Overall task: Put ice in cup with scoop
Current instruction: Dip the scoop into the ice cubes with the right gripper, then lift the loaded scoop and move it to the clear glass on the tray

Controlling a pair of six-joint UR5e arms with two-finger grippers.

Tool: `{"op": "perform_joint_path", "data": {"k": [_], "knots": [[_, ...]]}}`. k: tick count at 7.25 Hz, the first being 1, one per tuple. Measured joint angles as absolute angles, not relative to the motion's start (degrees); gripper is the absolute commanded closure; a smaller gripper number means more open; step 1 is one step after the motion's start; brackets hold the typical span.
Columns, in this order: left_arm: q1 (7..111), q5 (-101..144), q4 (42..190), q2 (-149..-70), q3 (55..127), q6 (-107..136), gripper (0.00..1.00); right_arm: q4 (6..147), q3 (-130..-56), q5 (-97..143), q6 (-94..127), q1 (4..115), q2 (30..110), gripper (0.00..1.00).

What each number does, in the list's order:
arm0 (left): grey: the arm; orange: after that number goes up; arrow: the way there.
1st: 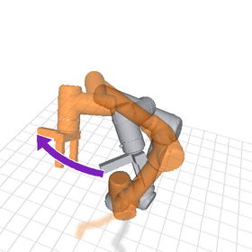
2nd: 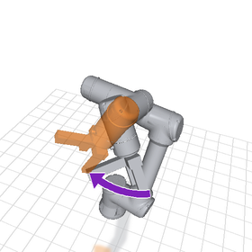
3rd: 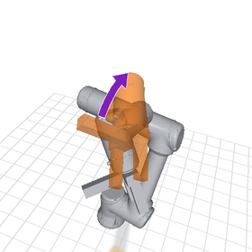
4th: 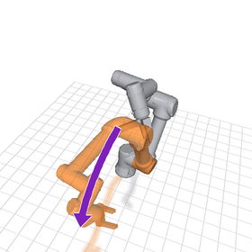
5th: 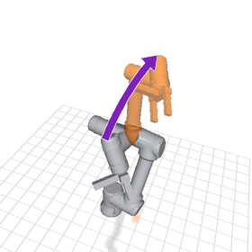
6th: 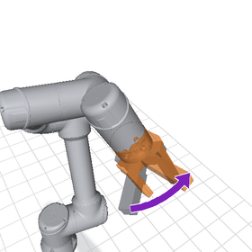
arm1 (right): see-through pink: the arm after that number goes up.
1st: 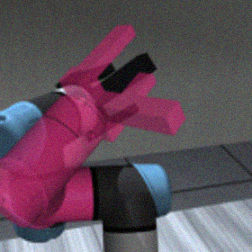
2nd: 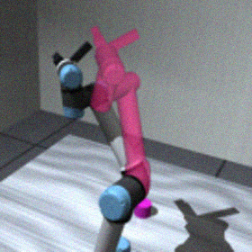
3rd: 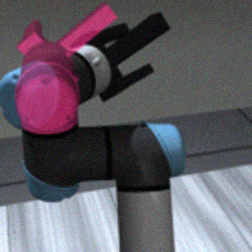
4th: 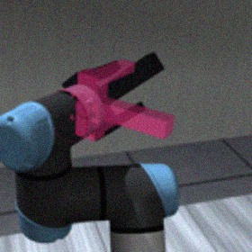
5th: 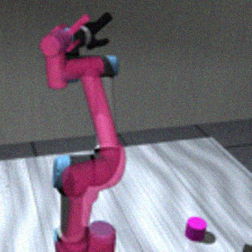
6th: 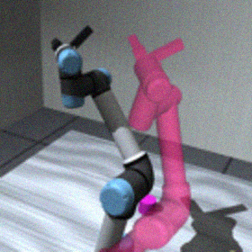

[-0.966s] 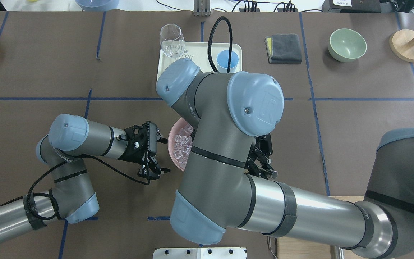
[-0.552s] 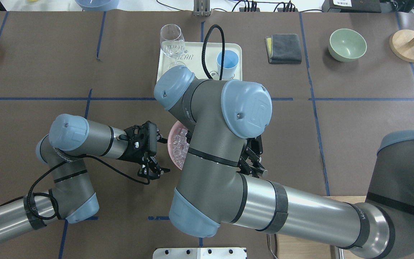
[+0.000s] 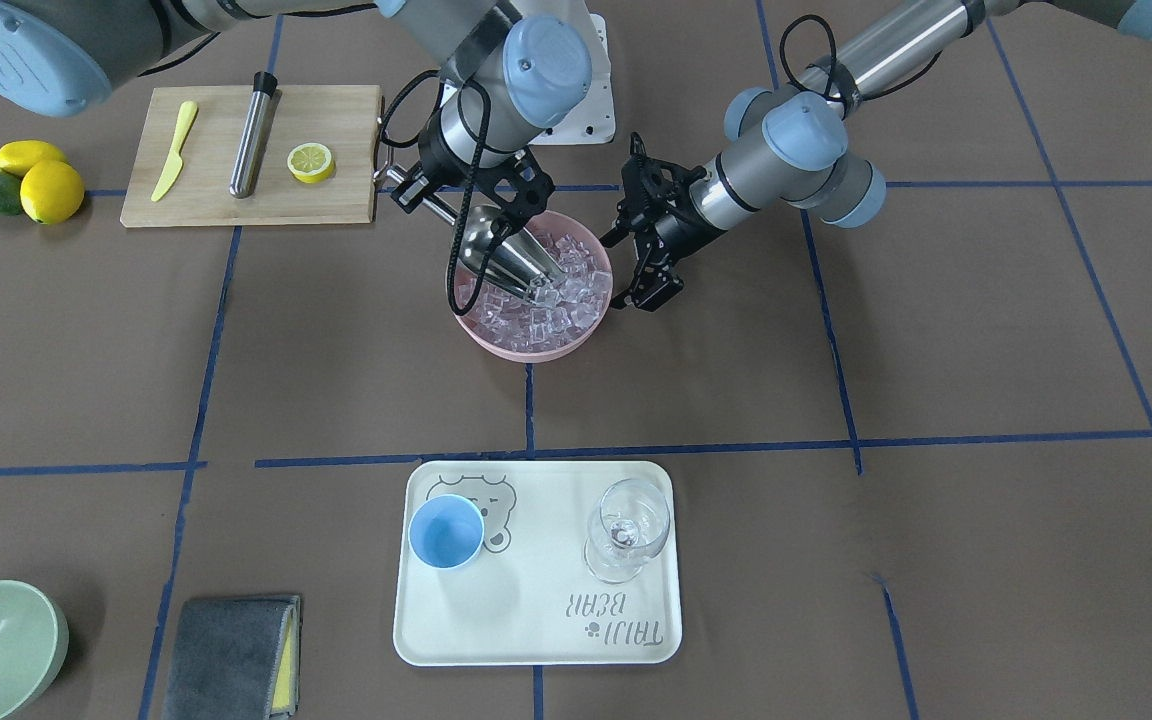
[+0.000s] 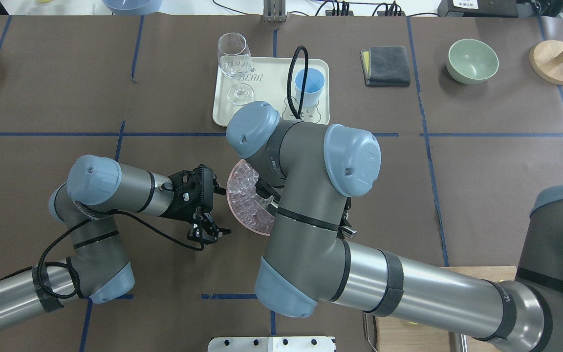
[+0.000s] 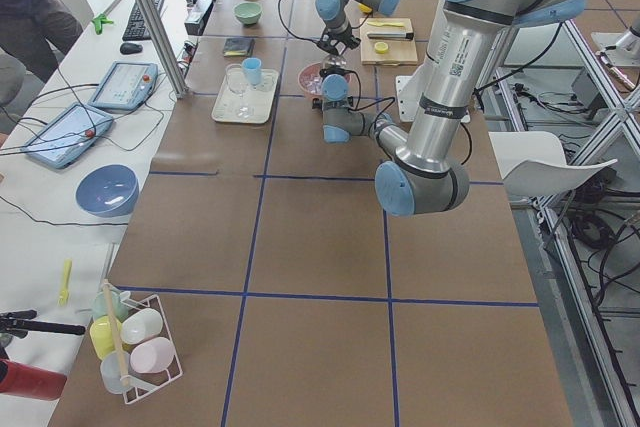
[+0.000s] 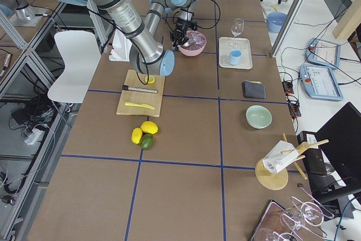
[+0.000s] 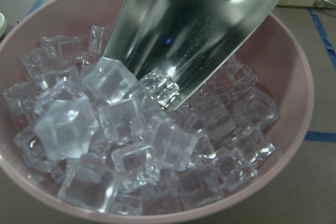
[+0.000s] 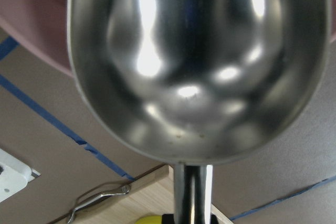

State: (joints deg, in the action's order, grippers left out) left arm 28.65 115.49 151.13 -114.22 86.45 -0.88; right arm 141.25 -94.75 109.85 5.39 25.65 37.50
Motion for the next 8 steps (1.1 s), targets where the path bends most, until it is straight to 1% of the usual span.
{"op": "perform_joint_path", "data": {"k": [5,7,8], "knots": [[28.65,115.49,151.17,-114.26,86.42,-0.88,0.0,132.01,-95.61,109.82,8.57,24.54,42.14,1.0],[28.65,115.49,151.17,-114.26,86.47,-0.82,0.0,126.27,-98.02,109.85,10.13,24.42,45.67,1.0],[28.65,115.49,151.17,-114.26,86.48,-0.82,0.0,124.22,-100.79,109.92,10.5,24.45,47.89,1.0]]}}
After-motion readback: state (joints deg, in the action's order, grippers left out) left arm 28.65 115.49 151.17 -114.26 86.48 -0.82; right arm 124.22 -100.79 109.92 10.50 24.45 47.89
